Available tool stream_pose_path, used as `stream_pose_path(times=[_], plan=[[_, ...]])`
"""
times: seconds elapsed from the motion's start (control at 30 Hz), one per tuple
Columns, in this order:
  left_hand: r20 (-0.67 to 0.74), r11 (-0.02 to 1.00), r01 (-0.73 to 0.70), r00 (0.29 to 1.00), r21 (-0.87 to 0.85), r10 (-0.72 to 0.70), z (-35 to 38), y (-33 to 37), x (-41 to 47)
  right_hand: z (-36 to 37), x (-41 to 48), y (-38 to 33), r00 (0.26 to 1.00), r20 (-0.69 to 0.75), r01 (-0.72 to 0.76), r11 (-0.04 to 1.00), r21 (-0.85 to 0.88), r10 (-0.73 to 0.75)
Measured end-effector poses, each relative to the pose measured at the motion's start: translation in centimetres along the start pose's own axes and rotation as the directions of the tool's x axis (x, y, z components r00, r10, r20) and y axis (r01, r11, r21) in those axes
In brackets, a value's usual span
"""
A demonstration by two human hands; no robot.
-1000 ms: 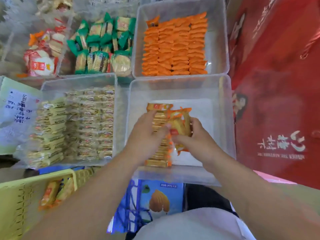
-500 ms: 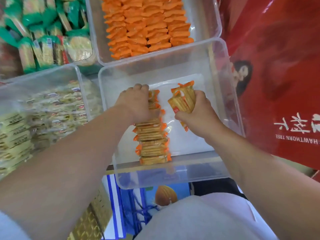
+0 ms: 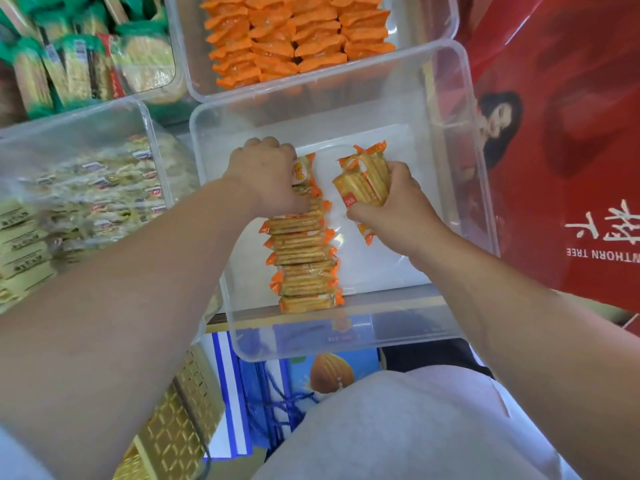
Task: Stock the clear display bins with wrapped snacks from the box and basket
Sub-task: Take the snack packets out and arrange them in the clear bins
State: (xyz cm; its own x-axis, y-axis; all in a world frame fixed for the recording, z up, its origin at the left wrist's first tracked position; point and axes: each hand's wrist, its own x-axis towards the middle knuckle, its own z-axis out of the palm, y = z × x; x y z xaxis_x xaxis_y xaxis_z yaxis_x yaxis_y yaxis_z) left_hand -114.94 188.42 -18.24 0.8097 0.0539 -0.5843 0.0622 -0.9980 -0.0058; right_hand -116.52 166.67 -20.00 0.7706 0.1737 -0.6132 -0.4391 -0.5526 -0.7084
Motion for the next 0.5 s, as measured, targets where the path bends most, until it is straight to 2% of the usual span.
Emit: stream_pose_path(times=[0.13, 0.3, 0.5], plan=[[0.033, 0.988, 0.018, 0.999, -0.155, -0.013, -0.38, -0.13, -0.11, -0.16, 0.09, 0.05, 1.000, -0.002, 0.012, 1.000, -0.006, -0.012], [-0.024, 0.999, 0.002, 1.000, 0.048, -0.001, -0.60, -0.17, 0.15, 0.03, -0.06, 0.19, 1.000, -0.004, 0.021, 0.999, -0.046, -0.022], [-0.129, 0.985, 0.042, 0.991, 0.166, -0.021, -0.36, 0.23, -0.27, 0.07, -0.06, 0.24, 1.000, 0.021, 0.019, 0.998, -0.066, -0.017]])
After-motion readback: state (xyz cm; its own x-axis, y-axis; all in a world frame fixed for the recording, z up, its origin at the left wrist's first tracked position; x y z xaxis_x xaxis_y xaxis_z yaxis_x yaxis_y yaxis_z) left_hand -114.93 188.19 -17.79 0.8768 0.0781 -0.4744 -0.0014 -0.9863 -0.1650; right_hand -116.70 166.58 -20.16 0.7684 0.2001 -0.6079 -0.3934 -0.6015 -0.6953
